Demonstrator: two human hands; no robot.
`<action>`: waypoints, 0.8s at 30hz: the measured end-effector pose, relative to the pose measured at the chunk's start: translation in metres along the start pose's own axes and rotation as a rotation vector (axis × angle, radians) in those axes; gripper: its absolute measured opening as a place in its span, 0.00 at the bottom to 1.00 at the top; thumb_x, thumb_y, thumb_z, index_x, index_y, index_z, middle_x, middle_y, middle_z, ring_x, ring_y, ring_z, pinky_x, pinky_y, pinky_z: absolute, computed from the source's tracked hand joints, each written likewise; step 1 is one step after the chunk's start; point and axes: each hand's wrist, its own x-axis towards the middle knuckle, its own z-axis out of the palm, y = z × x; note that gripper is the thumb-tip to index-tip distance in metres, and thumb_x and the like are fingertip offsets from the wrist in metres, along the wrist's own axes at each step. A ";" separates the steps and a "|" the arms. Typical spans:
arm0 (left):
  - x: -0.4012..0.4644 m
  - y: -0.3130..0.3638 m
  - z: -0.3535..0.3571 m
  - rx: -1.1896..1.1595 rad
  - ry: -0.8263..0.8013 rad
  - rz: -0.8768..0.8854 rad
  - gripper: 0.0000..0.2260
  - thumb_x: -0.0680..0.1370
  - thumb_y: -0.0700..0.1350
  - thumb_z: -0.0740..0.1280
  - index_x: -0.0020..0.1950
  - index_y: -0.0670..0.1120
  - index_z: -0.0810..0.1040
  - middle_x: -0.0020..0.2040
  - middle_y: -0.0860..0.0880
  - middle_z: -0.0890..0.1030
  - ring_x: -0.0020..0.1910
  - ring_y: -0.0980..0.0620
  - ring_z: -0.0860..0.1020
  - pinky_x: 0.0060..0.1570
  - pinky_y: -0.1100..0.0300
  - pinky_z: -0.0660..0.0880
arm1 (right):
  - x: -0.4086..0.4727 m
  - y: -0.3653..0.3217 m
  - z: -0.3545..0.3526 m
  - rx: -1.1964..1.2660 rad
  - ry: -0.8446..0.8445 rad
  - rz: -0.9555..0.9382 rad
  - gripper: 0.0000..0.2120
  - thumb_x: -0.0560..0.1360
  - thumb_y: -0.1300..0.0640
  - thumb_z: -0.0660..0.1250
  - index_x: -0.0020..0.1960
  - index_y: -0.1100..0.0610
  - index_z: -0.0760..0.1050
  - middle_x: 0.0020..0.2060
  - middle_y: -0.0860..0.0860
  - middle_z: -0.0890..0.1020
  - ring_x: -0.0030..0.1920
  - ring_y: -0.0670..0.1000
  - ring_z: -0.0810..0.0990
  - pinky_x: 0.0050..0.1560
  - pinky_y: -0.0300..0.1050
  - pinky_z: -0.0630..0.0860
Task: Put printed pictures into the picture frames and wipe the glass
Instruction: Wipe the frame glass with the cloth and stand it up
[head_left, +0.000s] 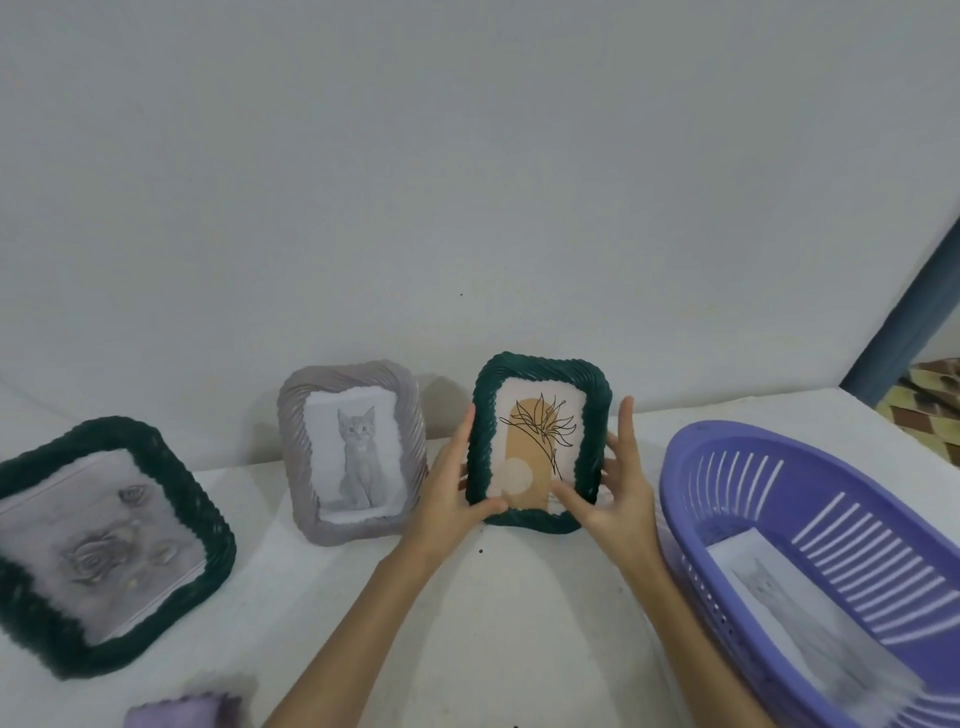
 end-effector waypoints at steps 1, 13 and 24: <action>-0.004 -0.003 0.001 -0.018 -0.014 -0.009 0.47 0.69 0.34 0.73 0.68 0.70 0.48 0.63 0.67 0.66 0.62 0.57 0.73 0.55 0.67 0.74 | -0.006 0.003 -0.001 -0.047 -0.019 0.002 0.53 0.65 0.62 0.76 0.71 0.32 0.45 0.60 0.39 0.75 0.55 0.43 0.79 0.50 0.32 0.76; -0.018 -0.007 0.000 -0.025 -0.082 -0.055 0.43 0.70 0.27 0.67 0.65 0.69 0.52 0.51 0.59 0.74 0.50 0.50 0.79 0.48 0.65 0.77 | -0.041 0.003 -0.011 -0.207 -0.047 0.062 0.47 0.63 0.71 0.74 0.70 0.43 0.53 0.55 0.40 0.74 0.48 0.34 0.73 0.45 0.21 0.68; -0.051 -0.004 0.004 0.076 0.031 -0.018 0.39 0.71 0.32 0.70 0.70 0.58 0.52 0.66 0.57 0.64 0.63 0.60 0.69 0.60 0.70 0.65 | -0.060 -0.029 -0.016 -0.327 -0.055 0.179 0.49 0.68 0.62 0.73 0.71 0.39 0.41 0.64 0.53 0.67 0.66 0.50 0.66 0.64 0.40 0.63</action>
